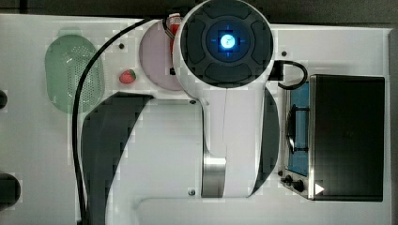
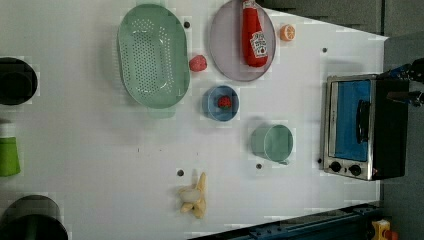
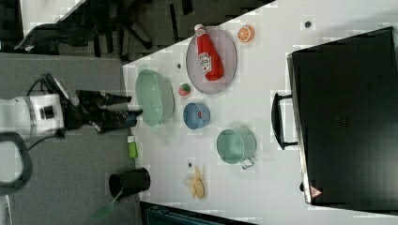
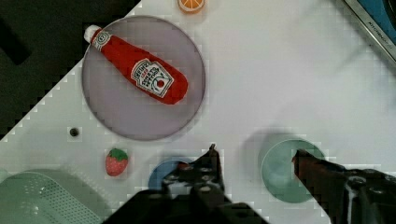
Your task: Flap open oven.
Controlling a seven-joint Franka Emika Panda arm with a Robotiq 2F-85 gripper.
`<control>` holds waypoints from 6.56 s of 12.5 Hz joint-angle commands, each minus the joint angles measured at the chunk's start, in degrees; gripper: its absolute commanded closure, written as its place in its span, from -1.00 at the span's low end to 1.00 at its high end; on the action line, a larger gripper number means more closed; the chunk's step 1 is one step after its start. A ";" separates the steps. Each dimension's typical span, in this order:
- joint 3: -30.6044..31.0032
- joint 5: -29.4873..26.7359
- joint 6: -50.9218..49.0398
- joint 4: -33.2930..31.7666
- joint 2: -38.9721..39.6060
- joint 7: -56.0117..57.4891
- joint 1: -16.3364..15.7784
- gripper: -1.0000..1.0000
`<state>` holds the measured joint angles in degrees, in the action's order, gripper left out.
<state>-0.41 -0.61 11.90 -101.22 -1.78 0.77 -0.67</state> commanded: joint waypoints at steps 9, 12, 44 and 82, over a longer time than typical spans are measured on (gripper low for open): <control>-1.69 0.96 -6.06 -13.44 -17.85 -5.81 2.12 -0.40; -1.98 1.06 -6.07 -14.20 -17.84 -5.46 2.15 0.32; -25.94 5.56 35.13 -23.86 11.29 67.54 3.43 0.65; -13.84 33.93 40.25 -22.53 30.22 10.65 -11.76 0.65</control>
<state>-15.25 33.88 49.69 -126.12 30.63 15.02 -12.04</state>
